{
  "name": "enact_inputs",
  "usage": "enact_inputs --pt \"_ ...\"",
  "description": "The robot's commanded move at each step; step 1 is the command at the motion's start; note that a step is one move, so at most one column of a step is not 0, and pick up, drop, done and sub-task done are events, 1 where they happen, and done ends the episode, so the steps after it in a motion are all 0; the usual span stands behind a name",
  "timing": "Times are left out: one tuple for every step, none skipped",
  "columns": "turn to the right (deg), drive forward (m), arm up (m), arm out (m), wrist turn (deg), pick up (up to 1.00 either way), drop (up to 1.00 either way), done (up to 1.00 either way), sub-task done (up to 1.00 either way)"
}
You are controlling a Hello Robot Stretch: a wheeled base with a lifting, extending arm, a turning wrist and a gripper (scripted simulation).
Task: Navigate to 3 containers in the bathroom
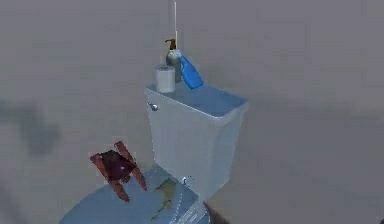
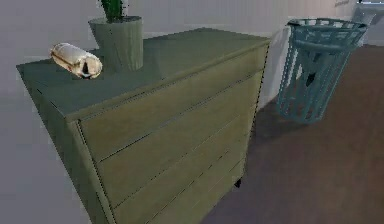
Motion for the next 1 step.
enact_inputs --pt "0.0 0.00 0.00 0.00 0.0 0.00 0.00 0.00 1.00"
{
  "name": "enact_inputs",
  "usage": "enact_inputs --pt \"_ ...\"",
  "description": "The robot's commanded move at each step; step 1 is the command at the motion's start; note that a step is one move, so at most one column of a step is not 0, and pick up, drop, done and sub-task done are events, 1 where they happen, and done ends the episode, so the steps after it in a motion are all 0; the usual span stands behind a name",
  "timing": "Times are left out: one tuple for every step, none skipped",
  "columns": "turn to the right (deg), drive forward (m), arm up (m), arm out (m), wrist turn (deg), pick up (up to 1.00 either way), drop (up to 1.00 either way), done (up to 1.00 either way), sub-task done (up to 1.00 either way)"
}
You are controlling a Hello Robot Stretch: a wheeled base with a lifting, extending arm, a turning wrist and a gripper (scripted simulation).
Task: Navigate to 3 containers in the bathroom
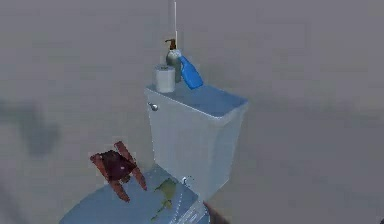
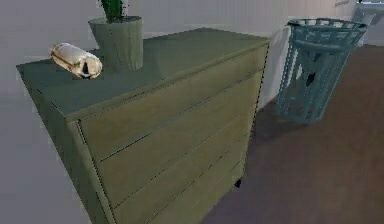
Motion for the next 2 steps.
enact_inputs --pt "9.0 0.00 0.00 0.00 0.0 0.00 0.00 0.00 0.00" --pt "0.0 0.25 0.00 0.00 0.0 0.00 0.00 0.00 0.00"
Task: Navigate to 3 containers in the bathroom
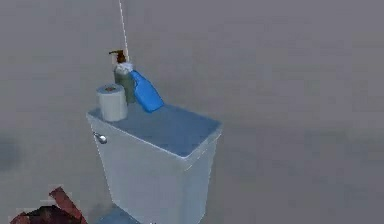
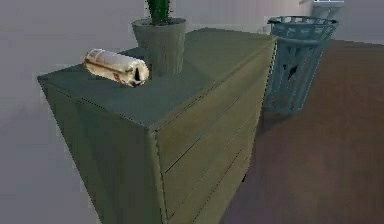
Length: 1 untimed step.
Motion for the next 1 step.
enact_inputs --pt "-15.0 0.00 0.00 0.00 0.0 0.00 0.00 0.00 0.00"
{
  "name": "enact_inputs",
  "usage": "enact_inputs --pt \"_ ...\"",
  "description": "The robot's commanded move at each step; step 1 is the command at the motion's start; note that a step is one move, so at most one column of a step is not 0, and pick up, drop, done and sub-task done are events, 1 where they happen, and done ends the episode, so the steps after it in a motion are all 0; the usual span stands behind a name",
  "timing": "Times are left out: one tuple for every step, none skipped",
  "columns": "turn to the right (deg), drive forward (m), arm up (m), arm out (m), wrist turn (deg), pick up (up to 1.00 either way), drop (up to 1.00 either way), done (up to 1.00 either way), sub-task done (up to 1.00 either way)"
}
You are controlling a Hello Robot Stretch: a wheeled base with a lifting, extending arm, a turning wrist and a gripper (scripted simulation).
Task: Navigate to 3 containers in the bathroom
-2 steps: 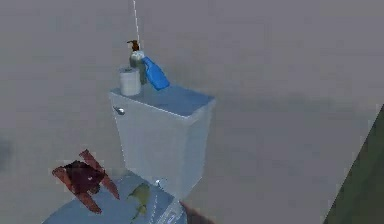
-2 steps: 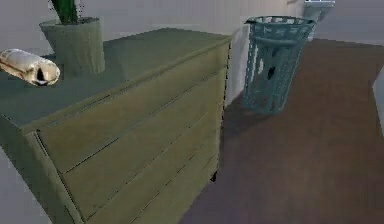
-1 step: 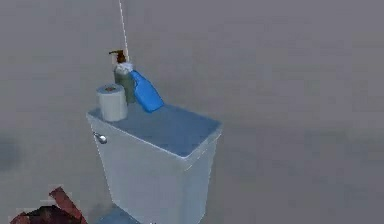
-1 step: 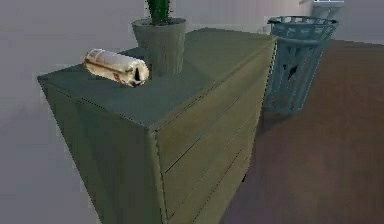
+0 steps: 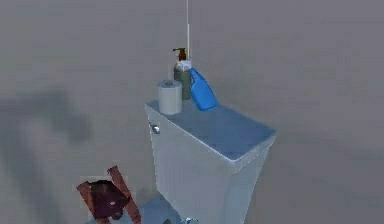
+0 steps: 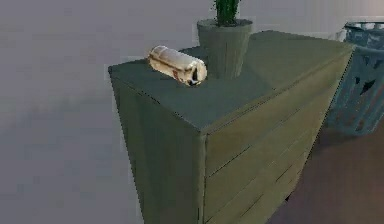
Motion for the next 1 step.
enact_inputs --pt "0.0 0.00 0.00 0.00 0.0 0.00 0.00 1.00 0.00"
